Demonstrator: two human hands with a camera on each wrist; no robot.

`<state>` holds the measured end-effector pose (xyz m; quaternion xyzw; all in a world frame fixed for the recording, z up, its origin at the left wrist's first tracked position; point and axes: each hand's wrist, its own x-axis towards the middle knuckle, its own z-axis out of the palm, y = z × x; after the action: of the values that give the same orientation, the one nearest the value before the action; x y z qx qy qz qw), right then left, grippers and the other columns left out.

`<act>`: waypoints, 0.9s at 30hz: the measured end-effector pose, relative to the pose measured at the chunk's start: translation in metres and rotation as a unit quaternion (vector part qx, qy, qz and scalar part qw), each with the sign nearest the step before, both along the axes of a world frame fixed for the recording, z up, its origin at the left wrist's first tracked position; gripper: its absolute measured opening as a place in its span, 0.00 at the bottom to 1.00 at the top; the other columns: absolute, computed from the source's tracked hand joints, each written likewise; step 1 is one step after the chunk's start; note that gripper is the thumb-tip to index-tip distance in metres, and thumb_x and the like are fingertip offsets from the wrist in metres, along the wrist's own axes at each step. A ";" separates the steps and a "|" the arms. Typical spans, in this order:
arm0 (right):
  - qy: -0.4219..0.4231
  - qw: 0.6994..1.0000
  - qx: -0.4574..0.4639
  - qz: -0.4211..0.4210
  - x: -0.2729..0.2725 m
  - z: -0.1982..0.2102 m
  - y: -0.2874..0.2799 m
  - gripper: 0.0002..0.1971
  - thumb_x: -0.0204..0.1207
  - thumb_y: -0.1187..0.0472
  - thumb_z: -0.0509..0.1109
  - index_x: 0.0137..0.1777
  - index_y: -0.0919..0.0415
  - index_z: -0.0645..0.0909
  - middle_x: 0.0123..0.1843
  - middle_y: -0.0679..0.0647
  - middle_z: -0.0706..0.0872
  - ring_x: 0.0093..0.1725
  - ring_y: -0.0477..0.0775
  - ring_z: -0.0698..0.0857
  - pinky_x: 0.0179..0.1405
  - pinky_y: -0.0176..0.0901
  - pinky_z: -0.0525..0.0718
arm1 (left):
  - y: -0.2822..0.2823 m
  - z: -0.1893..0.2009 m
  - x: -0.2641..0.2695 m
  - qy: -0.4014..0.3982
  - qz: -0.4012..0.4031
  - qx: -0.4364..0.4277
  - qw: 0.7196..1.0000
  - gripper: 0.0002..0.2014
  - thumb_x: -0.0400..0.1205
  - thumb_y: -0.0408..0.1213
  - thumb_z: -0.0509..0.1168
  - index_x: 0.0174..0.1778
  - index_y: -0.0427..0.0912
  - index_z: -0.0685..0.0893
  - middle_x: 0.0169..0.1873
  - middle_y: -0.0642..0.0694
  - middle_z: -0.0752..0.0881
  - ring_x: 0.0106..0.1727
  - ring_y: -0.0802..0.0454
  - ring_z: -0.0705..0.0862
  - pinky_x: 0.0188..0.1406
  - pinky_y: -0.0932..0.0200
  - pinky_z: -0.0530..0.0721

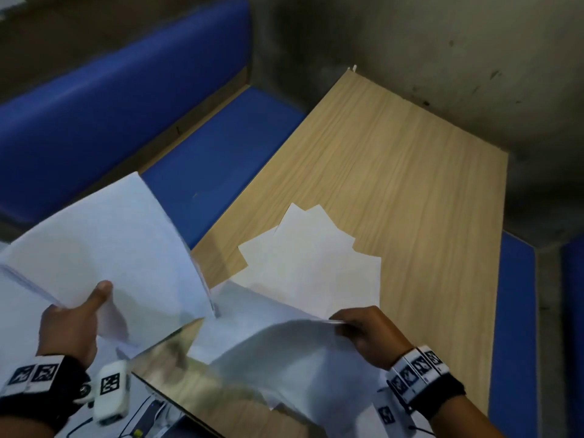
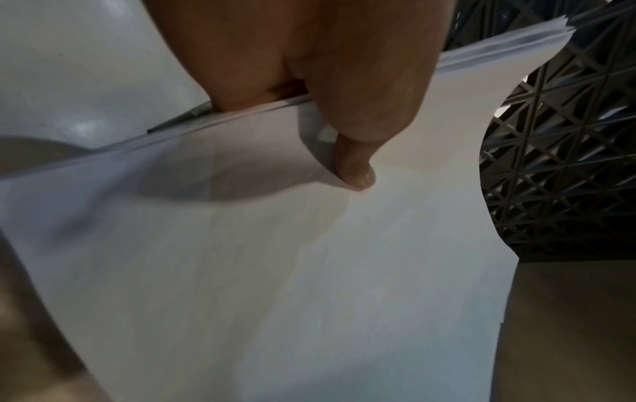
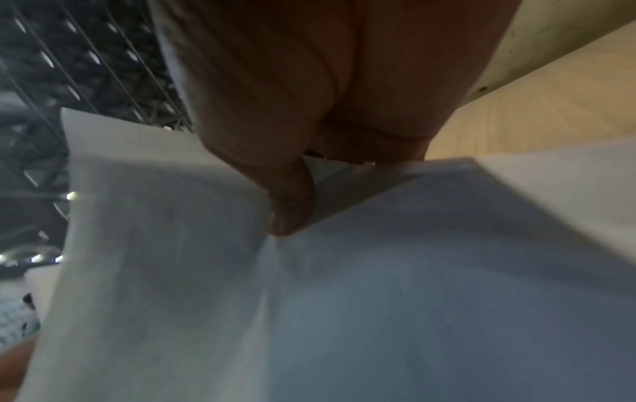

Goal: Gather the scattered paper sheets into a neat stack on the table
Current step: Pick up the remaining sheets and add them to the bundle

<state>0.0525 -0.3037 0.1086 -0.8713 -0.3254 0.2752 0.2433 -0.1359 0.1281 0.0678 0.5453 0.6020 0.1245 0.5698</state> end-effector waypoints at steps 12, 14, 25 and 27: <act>0.190 0.957 0.193 -0.099 -0.035 0.071 -0.021 0.09 0.68 0.67 0.73 0.41 0.55 0.93 0.41 0.48 0.93 0.44 0.47 0.91 0.47 0.36 0.84 | -0.084 -0.006 0.047 -0.043 -0.083 -0.004 0.996 0.28 0.78 0.47 0.76 0.66 0.29 0.82 0.63 0.34 0.87 0.63 0.36 0.85 0.64 0.46 0.79; 0.186 0.953 0.216 -0.107 -0.039 0.072 -0.025 0.13 0.70 0.72 0.73 0.39 0.53 0.92 0.39 0.49 0.93 0.43 0.46 0.89 0.45 0.40 0.85 | -0.093 -0.016 0.050 -0.014 -0.113 -0.018 0.993 0.22 0.79 0.44 0.75 0.60 0.31 0.82 0.57 0.36 0.88 0.57 0.38 0.85 0.59 0.47 0.79; 0.177 0.838 0.264 -0.444 -0.045 0.008 -0.040 0.12 0.79 0.69 0.72 0.58 0.55 0.87 0.54 0.48 0.94 0.55 0.47 0.91 0.48 0.36 0.88 | -0.195 0.006 0.039 -0.188 -0.276 -0.274 0.902 0.27 0.71 0.33 0.78 0.68 0.35 0.85 0.60 0.35 0.91 0.61 0.33 0.90 0.64 0.30 0.83; 0.180 0.838 0.238 -0.457 -0.053 -0.005 -0.043 0.12 0.79 0.66 0.72 0.59 0.51 0.85 0.56 0.46 0.93 0.58 0.48 0.90 0.57 0.44 0.87 | -0.203 0.011 0.037 -0.190 -0.292 -0.282 0.894 0.35 0.63 0.39 0.84 0.68 0.36 0.86 0.60 0.34 0.91 0.61 0.33 0.90 0.64 0.29 0.83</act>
<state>-0.0008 -0.3465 0.1036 -0.7714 0.1037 0.1991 0.5954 -0.0984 -0.0747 0.0790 0.4793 0.3056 -0.1215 0.8137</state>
